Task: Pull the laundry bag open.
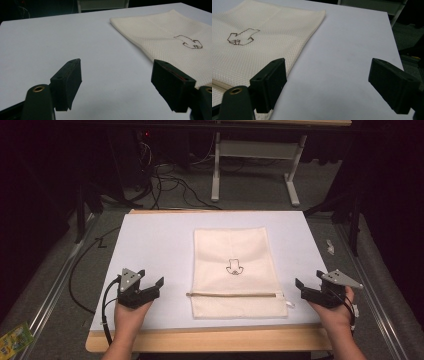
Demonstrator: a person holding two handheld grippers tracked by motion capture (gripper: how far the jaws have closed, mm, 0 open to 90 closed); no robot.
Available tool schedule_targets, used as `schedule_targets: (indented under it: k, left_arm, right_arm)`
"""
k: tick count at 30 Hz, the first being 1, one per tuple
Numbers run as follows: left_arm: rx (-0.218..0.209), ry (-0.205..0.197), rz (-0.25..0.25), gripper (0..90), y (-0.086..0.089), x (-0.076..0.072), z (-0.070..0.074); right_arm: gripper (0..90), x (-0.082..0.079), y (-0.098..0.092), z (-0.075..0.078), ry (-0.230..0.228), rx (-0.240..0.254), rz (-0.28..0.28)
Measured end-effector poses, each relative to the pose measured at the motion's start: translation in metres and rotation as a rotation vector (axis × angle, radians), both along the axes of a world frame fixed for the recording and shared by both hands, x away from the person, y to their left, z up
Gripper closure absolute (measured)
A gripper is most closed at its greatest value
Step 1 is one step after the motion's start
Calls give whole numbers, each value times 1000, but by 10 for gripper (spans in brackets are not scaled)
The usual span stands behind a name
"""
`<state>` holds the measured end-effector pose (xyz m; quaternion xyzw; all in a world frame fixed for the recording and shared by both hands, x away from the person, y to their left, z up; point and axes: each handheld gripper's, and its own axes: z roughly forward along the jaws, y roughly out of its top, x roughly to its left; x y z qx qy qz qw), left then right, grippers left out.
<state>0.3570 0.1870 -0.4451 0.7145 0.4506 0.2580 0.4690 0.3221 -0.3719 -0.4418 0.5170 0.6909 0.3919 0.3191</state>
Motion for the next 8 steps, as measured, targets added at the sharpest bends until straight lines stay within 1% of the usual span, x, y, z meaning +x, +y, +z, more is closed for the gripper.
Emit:
schedule_targets:
  k: [1, 4, 5, 8]
  left_arm:
    - [24, -5, -15, 244, -4, 0, 0]
    - [11, -8, -35, 240, -9, -1, 0]
    - [14, -7, -39, 237, -9, -1, 0]
    - [5, -8, -40, 235, -9, -1, 1]
  right_arm:
    - [155, 0, 3, 0, -2, -10, 8]
    - [155, 0, 6, -1, -1, -14, 20]
    - [155, 0, 7, -1, -4, -18, 21]
    - [154, -1, 7, 0, -8, -8, 22]
